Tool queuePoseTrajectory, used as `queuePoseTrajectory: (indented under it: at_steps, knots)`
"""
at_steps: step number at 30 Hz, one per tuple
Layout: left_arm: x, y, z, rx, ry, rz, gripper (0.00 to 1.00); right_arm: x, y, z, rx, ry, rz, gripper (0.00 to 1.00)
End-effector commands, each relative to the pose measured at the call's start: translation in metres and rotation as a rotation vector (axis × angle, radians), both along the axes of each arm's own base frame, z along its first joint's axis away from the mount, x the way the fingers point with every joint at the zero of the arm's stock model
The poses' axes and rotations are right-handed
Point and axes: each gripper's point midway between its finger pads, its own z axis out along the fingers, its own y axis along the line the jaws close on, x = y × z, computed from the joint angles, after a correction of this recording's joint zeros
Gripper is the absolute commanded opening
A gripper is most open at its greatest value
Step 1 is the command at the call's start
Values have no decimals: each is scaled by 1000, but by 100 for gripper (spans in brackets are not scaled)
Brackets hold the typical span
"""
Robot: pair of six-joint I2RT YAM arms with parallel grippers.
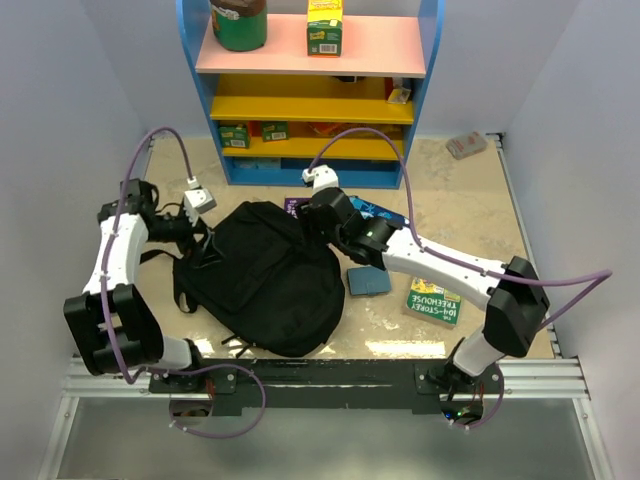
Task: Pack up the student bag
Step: Adjust the student bag at the center of the board.
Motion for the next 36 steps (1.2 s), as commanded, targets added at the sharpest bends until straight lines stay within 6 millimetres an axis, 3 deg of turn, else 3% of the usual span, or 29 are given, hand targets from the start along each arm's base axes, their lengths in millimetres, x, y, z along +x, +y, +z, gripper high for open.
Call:
queuePoseTrajectory:
  at_steps: [1,3,4,6,7,9,14,19,22,25,27,28,32,33,36]
  knots:
    - [51,-15,1,-47,-139,13,100,-25,17,-15,103,138,-79,61]
    - [72,-10,-4,-26,-180,45,100,-32,2,-33,64,165,-139,64]
    - [78,-9,-5,-21,-194,48,100,-36,-4,-29,77,161,-149,65]
    - [94,-4,-8,11,-228,70,100,-47,-21,-43,61,184,-171,67]
    - [99,0,-10,24,-237,83,100,-52,-27,-34,86,177,-170,68]
    - [112,11,-19,65,-235,128,100,-65,-41,-51,64,212,-179,73]
    - [106,23,-54,102,-159,150,100,-85,-62,-63,62,245,-183,77]
    - [101,35,-74,121,-113,177,100,-94,-44,-60,167,268,-105,74]
    - [95,46,-84,98,-53,185,96,-97,-35,-59,218,275,-74,67]
    - [89,62,-87,61,-2,194,81,-102,-26,-63,246,303,-37,58]
    - [77,69,-90,20,47,211,72,-100,-23,-63,254,300,-33,47]
    - [69,70,-92,15,61,202,71,-99,-21,-67,245,300,-35,37]
    - [39,73,-102,19,106,174,61,-79,-24,-59,189,235,-58,5]
    - [32,72,-104,26,115,163,59,-73,-28,-57,168,213,-75,0]
    - [8,66,-113,30,152,135,52,-51,-32,-39,137,138,-92,0]
